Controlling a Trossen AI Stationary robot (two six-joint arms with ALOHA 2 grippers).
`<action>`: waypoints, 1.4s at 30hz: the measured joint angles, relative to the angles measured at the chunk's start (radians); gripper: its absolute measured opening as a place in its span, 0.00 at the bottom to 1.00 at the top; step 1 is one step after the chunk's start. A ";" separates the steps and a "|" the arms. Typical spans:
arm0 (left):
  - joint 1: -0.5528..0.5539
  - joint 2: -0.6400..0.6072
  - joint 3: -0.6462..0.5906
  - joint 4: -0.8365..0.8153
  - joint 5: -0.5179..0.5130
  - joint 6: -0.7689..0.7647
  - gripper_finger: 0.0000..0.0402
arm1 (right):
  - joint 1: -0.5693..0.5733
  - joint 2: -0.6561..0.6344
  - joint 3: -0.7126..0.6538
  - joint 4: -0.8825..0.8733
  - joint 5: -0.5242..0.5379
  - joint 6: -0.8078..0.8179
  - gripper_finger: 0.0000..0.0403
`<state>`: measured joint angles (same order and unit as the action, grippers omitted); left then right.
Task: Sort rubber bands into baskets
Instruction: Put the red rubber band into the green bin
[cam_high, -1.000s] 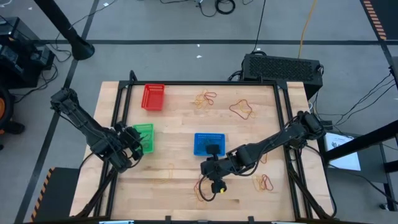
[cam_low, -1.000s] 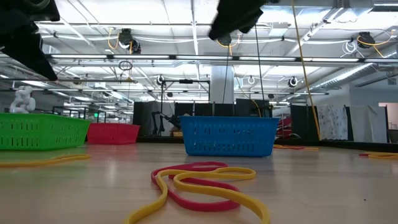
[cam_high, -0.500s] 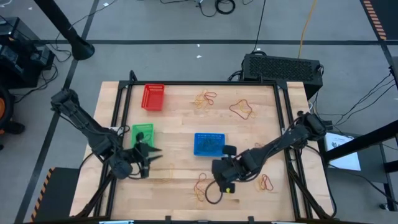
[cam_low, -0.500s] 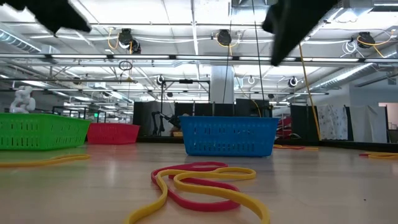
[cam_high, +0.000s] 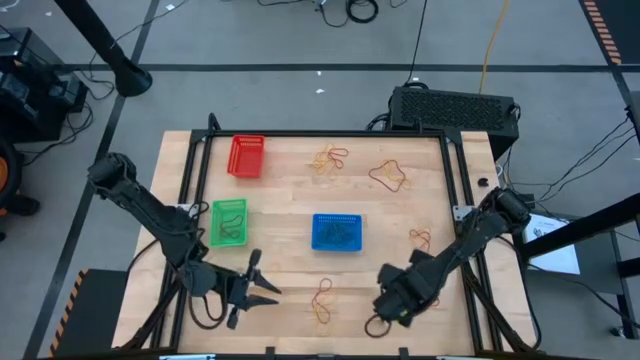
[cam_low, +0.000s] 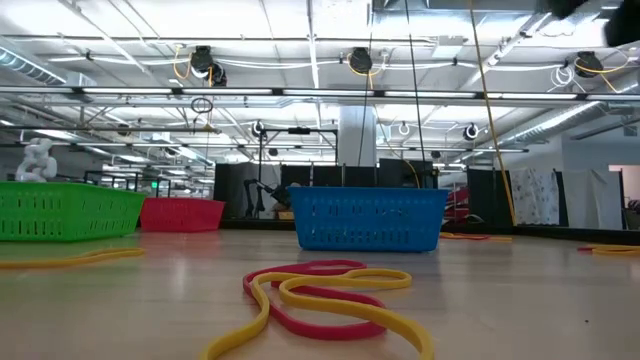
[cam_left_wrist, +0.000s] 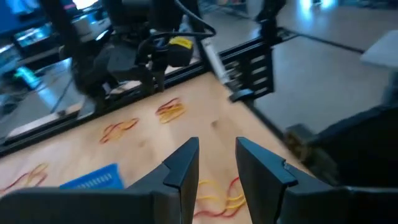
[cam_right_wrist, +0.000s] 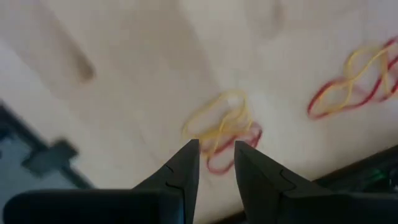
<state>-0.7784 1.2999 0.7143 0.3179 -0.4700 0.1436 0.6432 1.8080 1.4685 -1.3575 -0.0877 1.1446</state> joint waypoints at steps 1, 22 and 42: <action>0.000 -0.002 0.000 0.006 0.010 0.002 0.28 | 0.012 0.000 -0.005 -0.001 -0.015 0.000 0.23; 0.040 -0.011 0.000 -0.052 0.100 -0.034 0.28 | 0.067 -0.203 -0.555 0.374 -0.131 -0.121 0.23; 0.039 -0.011 0.000 -0.051 0.106 -0.034 0.28 | 0.063 -0.204 -0.675 0.524 -0.167 -0.141 0.02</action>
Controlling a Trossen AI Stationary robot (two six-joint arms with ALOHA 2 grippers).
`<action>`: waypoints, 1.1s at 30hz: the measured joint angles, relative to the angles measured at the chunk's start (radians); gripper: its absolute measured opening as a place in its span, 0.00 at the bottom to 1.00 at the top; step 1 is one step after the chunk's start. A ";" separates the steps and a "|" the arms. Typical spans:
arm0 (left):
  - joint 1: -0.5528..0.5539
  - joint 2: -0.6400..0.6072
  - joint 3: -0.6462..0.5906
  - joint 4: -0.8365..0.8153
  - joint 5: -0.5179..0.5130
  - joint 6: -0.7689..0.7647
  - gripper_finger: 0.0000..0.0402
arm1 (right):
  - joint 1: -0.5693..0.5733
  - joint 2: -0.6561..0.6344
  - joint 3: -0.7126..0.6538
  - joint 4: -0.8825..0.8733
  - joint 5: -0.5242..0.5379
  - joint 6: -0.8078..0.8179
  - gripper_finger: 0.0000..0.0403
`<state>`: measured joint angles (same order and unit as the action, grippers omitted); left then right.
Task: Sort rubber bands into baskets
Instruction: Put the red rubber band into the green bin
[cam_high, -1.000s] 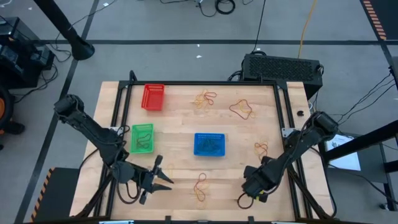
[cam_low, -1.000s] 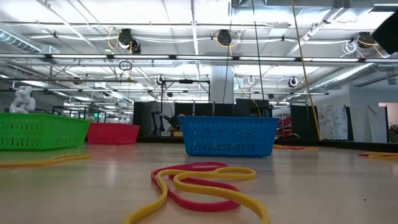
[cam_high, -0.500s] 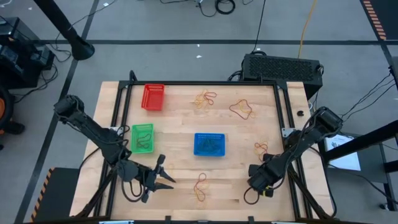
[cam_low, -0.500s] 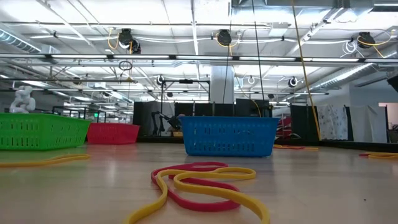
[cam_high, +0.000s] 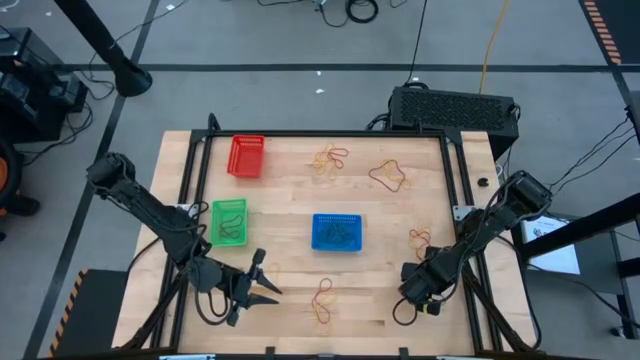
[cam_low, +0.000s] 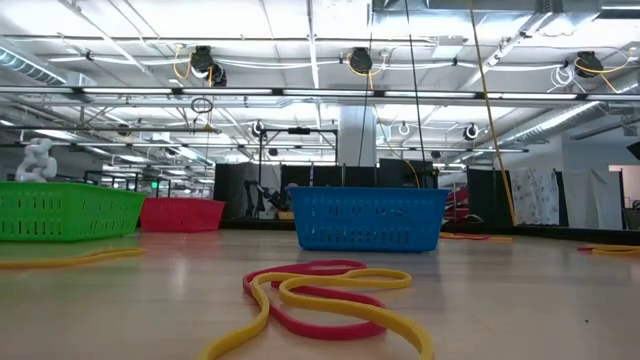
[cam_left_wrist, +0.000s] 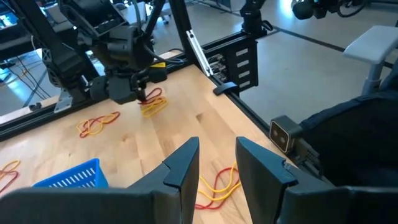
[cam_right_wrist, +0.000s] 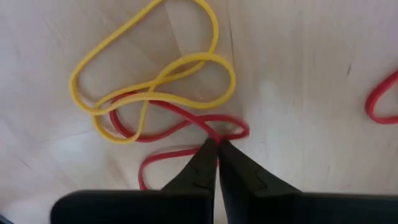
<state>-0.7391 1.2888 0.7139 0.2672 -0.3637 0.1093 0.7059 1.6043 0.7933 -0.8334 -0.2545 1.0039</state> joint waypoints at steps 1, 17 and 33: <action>0.000 0.000 0.000 0.000 0.000 0.000 0.28 | 0.000 0.000 0.000 -0.004 -0.007 0.003 0.02; 0.000 0.006 0.000 0.006 -0.003 -0.006 0.28 | 0.004 -0.129 0.254 -0.325 0.106 0.084 0.00; 0.074 0.188 0.001 0.272 0.034 -0.017 0.28 | 0.034 -0.138 0.502 0.110 0.876 -0.448 0.00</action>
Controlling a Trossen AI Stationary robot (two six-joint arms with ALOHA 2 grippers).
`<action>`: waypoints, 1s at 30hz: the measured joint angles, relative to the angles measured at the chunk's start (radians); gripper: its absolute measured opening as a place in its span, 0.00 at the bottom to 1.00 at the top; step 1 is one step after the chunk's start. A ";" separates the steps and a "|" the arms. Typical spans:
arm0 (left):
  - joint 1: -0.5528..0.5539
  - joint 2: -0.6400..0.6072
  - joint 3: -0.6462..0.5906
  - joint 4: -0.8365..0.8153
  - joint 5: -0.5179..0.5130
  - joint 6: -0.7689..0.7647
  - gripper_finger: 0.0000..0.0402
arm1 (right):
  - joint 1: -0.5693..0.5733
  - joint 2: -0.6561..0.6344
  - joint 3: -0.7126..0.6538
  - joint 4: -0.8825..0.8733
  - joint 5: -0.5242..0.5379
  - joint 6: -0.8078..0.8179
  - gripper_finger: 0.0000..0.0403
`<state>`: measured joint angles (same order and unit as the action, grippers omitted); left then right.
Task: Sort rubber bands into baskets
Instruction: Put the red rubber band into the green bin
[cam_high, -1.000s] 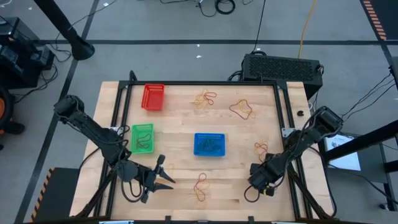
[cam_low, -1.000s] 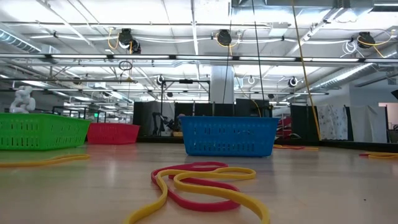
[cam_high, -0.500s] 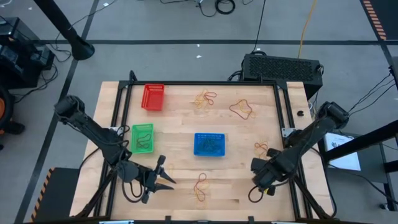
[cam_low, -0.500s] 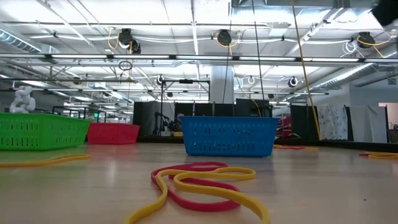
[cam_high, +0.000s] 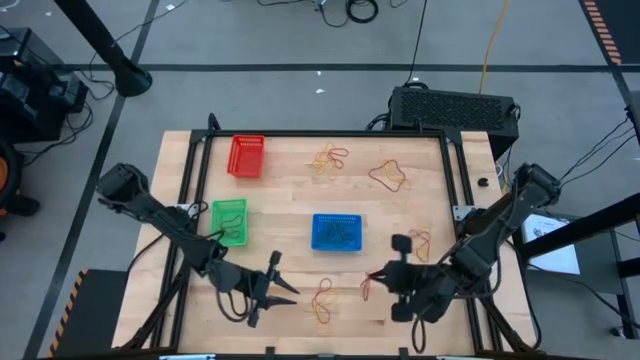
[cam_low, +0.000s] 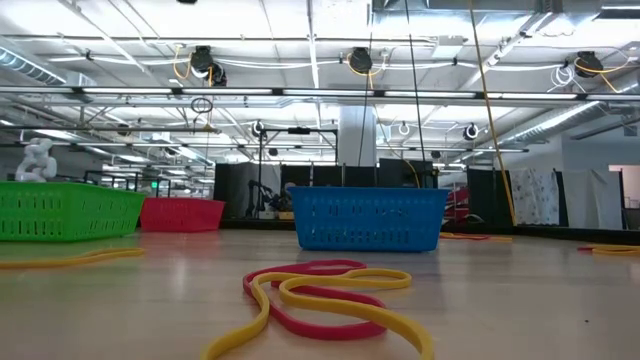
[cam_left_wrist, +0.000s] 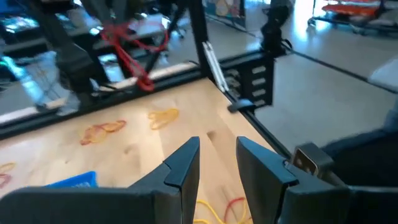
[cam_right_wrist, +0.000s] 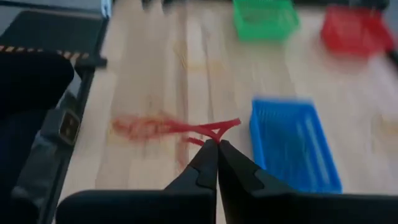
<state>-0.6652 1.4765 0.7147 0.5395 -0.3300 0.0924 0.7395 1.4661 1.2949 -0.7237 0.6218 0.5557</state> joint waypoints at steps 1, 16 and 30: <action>0.004 0.015 0.000 0.002 0.017 0.000 0.28 | -0.002 0.008 0.000 0.044 0.013 -0.046 0.00; 0.060 0.072 0.002 0.103 -0.146 -0.112 0.28 | -0.070 0.184 0.000 0.299 0.085 -0.292 0.00; 0.067 0.214 0.002 0.262 -0.083 -0.033 0.33 | -0.137 0.298 -0.002 0.508 -0.146 -0.429 0.00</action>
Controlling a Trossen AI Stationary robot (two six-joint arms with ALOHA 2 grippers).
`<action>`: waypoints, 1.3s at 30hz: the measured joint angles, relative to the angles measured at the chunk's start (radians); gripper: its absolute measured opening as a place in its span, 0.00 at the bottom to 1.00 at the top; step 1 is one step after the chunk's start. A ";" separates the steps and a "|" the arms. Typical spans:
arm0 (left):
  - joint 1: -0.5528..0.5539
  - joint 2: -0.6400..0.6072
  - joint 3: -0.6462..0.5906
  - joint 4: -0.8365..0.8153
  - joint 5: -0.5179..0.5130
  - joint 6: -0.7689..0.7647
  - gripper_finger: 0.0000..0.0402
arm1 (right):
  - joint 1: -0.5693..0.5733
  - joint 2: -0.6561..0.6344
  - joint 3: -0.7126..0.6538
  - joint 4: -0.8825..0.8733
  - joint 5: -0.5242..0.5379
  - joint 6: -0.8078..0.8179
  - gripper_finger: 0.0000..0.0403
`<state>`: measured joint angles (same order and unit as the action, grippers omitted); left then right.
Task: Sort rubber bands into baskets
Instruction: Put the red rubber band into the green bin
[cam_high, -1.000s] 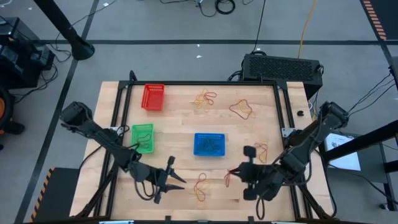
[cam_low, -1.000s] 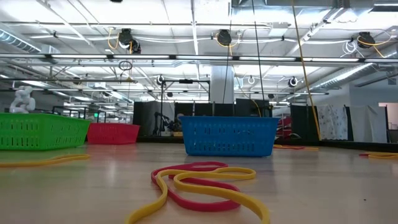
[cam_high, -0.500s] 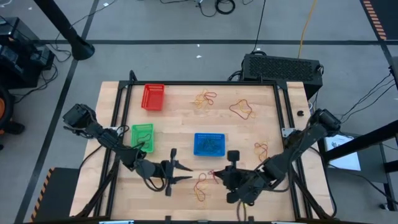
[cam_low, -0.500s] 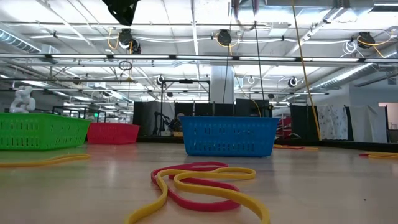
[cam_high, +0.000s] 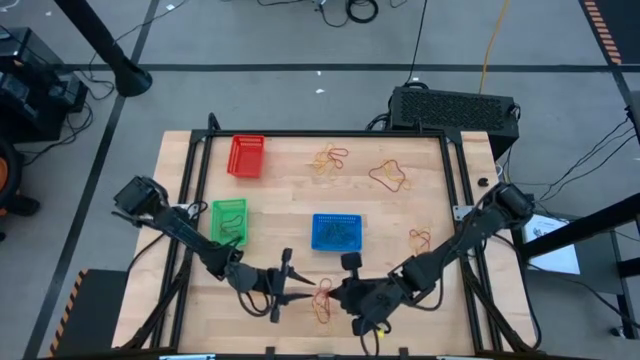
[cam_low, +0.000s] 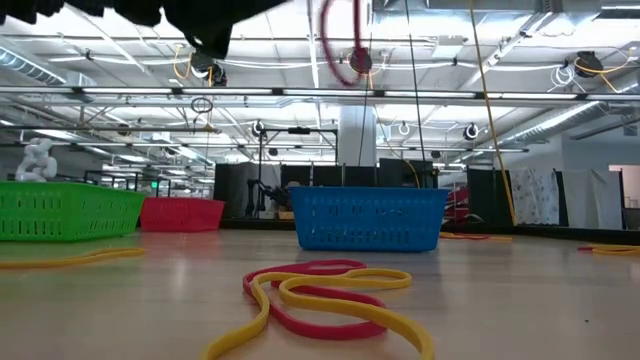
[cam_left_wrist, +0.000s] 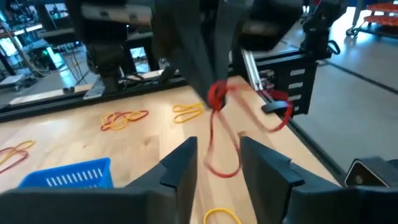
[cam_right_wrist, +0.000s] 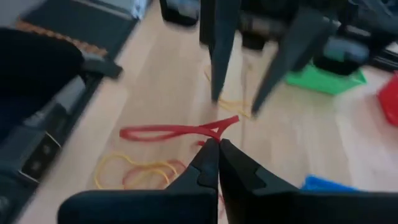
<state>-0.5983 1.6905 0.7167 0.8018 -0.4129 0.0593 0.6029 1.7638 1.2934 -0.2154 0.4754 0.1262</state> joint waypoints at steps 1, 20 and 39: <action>0.001 0.013 0.003 0.003 0.000 0.000 0.36 | -0.003 -0.001 0.000 0.019 -0.019 -0.007 0.00; 0.022 0.052 0.040 0.055 0.104 -0.055 0.64 | -0.032 -0.003 0.000 0.108 -0.086 -0.097 0.00; 0.040 0.052 0.040 0.051 0.090 -0.131 0.57 | -0.067 -0.003 0.001 0.117 -0.085 -0.083 0.00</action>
<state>-0.5581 1.7423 0.7567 0.8527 -0.3233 -0.0717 0.5354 1.7603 1.2942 -0.0986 0.3908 0.0429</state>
